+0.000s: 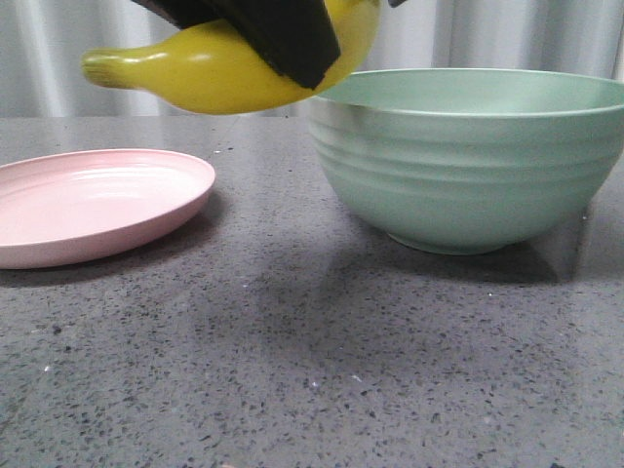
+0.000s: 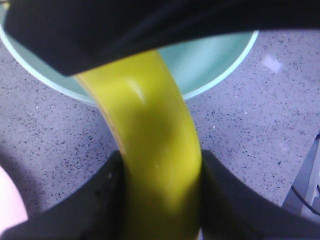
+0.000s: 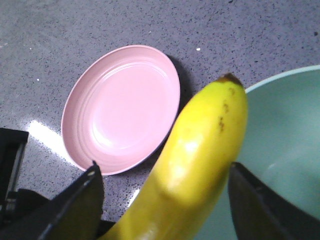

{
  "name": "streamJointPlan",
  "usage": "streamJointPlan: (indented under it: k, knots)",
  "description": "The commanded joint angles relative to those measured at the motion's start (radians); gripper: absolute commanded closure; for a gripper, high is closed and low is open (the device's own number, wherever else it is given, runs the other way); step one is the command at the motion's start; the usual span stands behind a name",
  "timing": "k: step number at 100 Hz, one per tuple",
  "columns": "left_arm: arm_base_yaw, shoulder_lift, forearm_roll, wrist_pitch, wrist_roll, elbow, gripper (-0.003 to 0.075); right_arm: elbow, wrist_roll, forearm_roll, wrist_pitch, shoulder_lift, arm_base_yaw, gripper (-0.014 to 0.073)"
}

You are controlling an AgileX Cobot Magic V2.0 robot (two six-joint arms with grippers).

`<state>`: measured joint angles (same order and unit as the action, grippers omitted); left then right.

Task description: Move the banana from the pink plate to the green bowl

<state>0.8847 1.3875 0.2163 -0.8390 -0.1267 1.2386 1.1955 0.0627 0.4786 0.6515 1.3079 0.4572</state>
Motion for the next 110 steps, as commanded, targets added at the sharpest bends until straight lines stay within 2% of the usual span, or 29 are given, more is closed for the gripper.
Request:
streamJointPlan:
  k: [1, 20, 45, 86, 93, 99, 104, 110]
  knots:
    - [0.027, -0.038, 0.036, 0.086, -0.012, 0.036, 0.0741, 0.034, 0.008, 0.033, -0.065, -0.012, 0.0, 0.0147]
    - [0.027, -0.039, 0.04, 0.09, -0.012, 0.036, 0.0741, 0.034, 0.008, 0.031, -0.059, 0.0, -0.003, 0.0188]
    - [0.027, -0.039, 0.044, 0.084, -0.012, 0.037, 0.0741, 0.034, 0.008, -0.021, -0.09, 0.004, -0.011, 0.0186]
    - [0.027, -0.039, 0.044, 0.116, -0.012, 0.037, 0.074, 0.034, 0.006, -0.016, -0.055, 0.013, -0.039, 0.0201]
    - [0.027, -0.039, 0.044, 0.13, -0.014, 0.037, 0.0738, 0.034, 0.006, -0.016, -0.046, 0.02, -0.039, 0.0278]
    - [0.027, -0.039, 0.044, 0.133, -0.019, 0.037, 0.0725, 0.034, 0.006, -0.016, -0.04, 0.022, -0.039, 0.0405]
    - [0.027, -0.039, 0.044, 0.137, -0.019, 0.037, 0.0687, 0.034, 0.006, -0.016, -0.04, 0.022, -0.039, 0.0517]
    - [0.027, -0.039, 0.044, 0.137, -0.019, 0.037, 0.0606, 0.034, 0.006, -0.016, -0.04, 0.022, -0.039, 0.0648]
